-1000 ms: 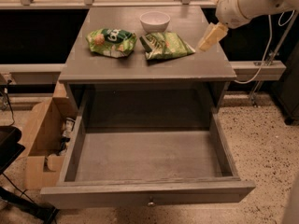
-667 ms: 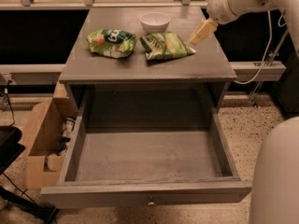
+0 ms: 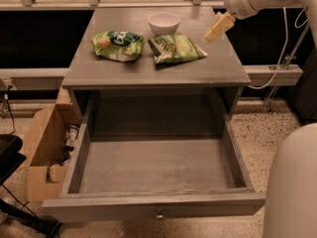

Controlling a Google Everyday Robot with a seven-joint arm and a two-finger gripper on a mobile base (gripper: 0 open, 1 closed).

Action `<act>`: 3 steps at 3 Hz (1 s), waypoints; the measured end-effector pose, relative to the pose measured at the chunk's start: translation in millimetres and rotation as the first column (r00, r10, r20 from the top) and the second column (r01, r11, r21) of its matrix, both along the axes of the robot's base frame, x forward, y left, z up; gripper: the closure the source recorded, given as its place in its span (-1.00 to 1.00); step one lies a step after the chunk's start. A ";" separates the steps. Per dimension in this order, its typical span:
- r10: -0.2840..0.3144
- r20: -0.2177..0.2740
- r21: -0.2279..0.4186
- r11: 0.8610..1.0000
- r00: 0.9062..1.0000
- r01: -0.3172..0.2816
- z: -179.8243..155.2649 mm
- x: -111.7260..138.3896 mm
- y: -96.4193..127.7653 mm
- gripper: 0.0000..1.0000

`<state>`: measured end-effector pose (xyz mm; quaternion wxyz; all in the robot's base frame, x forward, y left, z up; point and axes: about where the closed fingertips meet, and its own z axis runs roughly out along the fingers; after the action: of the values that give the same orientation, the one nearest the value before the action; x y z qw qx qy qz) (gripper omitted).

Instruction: Place green jalapeno chip bag into top drawer

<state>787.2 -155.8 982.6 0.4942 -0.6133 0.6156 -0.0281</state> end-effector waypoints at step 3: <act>0.009 -0.153 0.125 0.992 0.988 0.010 -78.7 50.2 46.7 -1.00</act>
Offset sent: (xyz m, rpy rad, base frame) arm 0.0665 0.0447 -0.0703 0.1275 0.1336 -0.0067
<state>837.4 -109.1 904.0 0.4830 -0.5811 0.6525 0.0577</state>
